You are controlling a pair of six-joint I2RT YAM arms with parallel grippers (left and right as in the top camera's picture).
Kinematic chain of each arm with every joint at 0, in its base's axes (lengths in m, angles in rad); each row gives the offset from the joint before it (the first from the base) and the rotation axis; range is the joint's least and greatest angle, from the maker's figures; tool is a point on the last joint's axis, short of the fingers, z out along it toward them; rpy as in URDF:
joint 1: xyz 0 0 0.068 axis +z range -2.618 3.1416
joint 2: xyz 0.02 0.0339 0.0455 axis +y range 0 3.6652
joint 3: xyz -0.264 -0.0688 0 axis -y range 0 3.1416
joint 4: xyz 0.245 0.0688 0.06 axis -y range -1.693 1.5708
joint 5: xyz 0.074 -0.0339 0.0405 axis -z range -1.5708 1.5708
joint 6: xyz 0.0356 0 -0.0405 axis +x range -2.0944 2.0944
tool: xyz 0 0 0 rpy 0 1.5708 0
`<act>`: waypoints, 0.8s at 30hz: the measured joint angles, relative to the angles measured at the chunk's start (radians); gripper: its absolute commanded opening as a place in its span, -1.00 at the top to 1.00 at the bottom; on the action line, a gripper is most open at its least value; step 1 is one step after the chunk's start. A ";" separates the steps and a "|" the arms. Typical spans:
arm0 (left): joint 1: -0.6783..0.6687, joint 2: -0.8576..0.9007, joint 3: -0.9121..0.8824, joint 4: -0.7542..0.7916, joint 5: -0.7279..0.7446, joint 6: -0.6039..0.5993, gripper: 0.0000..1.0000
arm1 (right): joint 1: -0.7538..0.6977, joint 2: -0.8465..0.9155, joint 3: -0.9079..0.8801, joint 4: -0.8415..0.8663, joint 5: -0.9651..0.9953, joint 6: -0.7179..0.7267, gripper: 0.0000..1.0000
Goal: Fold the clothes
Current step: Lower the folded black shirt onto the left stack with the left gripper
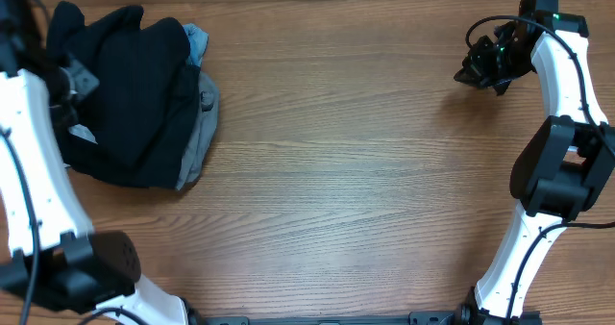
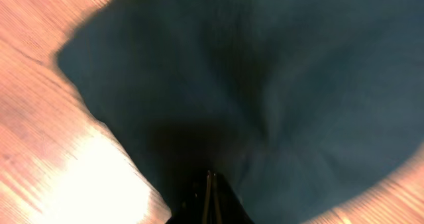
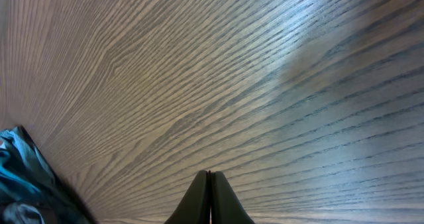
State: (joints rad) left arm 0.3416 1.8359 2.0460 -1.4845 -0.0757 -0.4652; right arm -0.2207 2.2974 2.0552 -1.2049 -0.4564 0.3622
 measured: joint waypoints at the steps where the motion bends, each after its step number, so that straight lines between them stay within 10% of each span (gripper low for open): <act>1: -0.002 0.023 -0.047 0.024 -0.008 0.000 0.92 | 0.000 0.000 0.000 -0.001 0.000 0.000 0.92; 9: -0.002 0.051 -0.161 -0.053 -0.098 -0.034 0.92 | 0.000 0.000 0.000 0.009 0.000 0.000 0.92; 24: -0.002 0.007 -0.069 0.349 -0.106 -0.033 0.92 | 0.000 0.000 0.000 -0.018 0.000 0.000 0.92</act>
State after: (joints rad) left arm 0.3397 1.8431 1.9774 -1.1351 -0.1822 -0.4984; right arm -0.2207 2.2974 2.0552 -1.2232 -0.4568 0.3626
